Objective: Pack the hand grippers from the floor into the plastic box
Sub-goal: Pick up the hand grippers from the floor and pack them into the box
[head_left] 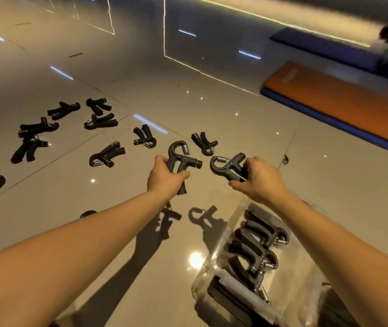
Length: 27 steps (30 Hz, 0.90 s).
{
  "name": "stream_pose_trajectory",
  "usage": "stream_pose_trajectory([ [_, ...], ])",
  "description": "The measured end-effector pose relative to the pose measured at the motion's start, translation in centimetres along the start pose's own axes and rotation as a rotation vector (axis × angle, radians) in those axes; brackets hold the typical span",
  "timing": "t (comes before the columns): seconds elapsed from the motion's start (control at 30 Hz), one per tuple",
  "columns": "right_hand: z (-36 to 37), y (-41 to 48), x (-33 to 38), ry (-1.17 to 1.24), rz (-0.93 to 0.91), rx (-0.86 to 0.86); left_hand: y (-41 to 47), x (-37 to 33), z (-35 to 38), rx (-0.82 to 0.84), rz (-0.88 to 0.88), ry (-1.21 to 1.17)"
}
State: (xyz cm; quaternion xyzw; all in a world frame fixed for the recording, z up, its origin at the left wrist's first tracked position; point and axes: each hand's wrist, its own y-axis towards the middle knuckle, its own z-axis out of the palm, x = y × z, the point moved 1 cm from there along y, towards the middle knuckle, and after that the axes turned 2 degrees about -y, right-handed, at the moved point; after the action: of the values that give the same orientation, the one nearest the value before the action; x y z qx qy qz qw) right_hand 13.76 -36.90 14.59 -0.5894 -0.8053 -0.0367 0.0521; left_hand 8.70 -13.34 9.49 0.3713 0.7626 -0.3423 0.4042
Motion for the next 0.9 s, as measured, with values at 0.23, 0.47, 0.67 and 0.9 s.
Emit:
stream_pose_trajectory([
  [0.23,-3.6,-6.1,-8.8,0.079,0.127,-0.067,-5.9,-5.4,4.1,0.161,0.111,0.027],
  [0.47,-3.2,-9.7,-14.4,0.165,0.265,-0.07,-9.7,-8.2,6.4,0.385,0.231,0.249],
  [0.67,-1.2,-9.5,-17.2,0.195,0.35,-0.108,-9.5,-7.8,10.8,0.548,0.453,0.475],
  [0.9,1.1,-9.1,-21.5,0.303,0.494,-0.14,-9.3,-7.5,17.1,0.716,0.656,0.612],
])
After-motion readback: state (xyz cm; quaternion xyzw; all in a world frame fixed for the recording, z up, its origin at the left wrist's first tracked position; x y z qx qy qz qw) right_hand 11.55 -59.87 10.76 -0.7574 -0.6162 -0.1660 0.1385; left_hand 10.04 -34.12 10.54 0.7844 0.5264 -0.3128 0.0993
